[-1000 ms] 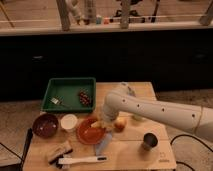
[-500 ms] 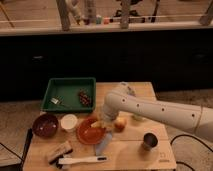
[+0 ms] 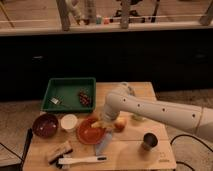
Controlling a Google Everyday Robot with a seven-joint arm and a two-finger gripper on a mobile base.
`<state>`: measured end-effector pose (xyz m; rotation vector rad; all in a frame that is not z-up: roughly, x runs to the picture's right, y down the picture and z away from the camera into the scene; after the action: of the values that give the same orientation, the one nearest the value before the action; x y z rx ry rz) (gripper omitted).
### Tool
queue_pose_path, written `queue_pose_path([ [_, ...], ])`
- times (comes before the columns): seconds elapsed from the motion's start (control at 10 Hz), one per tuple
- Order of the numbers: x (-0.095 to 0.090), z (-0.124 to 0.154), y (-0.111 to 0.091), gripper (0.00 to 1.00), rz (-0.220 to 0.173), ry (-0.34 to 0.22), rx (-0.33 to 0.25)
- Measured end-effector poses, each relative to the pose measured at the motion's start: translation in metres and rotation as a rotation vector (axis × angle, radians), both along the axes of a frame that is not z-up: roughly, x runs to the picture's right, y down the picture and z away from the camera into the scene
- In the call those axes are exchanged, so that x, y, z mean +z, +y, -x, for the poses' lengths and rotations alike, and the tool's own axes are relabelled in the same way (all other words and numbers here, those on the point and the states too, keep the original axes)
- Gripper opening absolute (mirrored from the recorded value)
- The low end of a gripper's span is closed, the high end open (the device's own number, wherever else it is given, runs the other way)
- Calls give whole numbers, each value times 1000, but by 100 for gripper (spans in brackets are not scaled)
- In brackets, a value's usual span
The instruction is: Place banana in red bowl
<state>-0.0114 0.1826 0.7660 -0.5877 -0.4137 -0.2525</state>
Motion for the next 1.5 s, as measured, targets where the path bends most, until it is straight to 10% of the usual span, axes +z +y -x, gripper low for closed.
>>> queue_pose_path([
  [0.8, 2, 26, 9, 5, 27, -59, -49],
  [1.5, 3, 41, 11, 75, 46, -81, -70],
])
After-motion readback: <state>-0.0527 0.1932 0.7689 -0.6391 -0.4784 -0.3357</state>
